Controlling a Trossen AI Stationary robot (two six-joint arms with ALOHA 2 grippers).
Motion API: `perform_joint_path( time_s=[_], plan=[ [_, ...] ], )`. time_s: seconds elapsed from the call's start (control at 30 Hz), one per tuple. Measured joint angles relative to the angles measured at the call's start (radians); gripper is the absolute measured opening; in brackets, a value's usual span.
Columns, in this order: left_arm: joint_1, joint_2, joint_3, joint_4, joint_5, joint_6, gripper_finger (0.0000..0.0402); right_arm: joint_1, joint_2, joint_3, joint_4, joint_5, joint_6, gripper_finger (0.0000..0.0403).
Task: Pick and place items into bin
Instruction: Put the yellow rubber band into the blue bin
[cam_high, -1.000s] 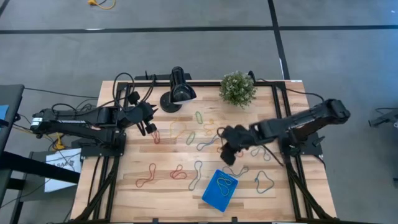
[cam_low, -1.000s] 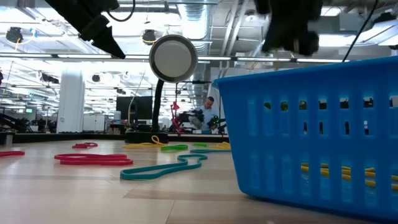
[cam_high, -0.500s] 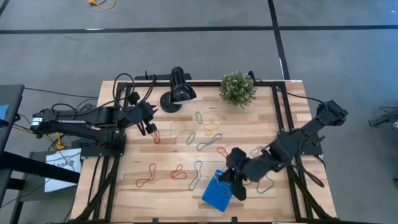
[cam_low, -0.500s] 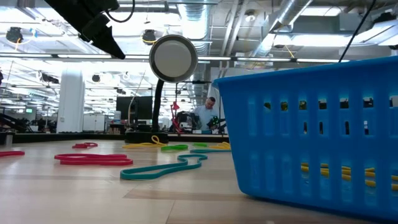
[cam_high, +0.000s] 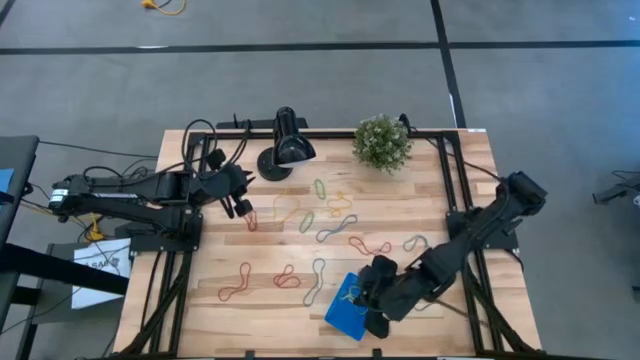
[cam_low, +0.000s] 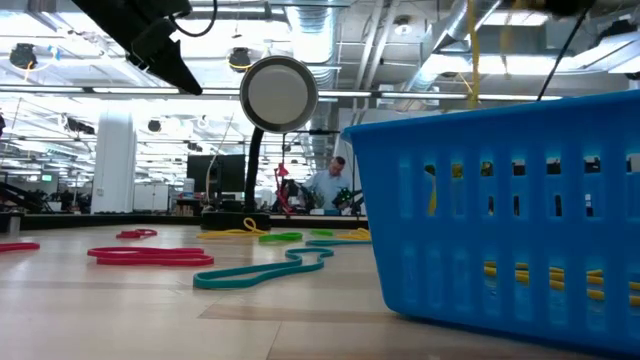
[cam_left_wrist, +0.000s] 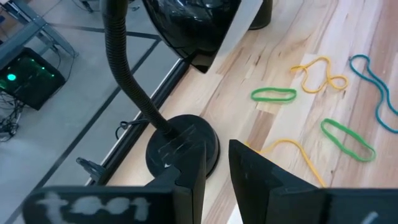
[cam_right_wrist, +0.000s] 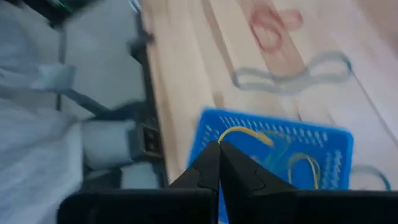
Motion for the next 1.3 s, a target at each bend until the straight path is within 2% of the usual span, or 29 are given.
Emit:
perform_joint_path(
  time_s=[0.17,0.5,0.97,1.2,1.3],
  plan=[
    [0.0,0.0,0.0,0.0,0.0,0.0,0.0061,-0.044,0.036,0.0,-0.059,-0.093,0.067,0.0],
    [0.0,0.0,0.0,0.0,0.0,0.001,0.0061,-0.06,0.036,0.0,-0.066,-0.124,0.073,0.0001],
    [0.0,0.0,0.0,0.0,0.0,0.001,0.0061,-0.08,0.036,0.0,-0.073,-0.15,0.102,0.0088],
    [0.0,0.0,0.0,0.0,0.005,0.001,0.0061,-0.124,0.021,0.0,-0.069,-0.15,0.083,0.0098],
    [0.0,0.0,0.0,0.0,0.032,0.01,0.0061,-0.154,0.006,0.0,-0.069,-0.141,0.003,0.0098]
  ],
)
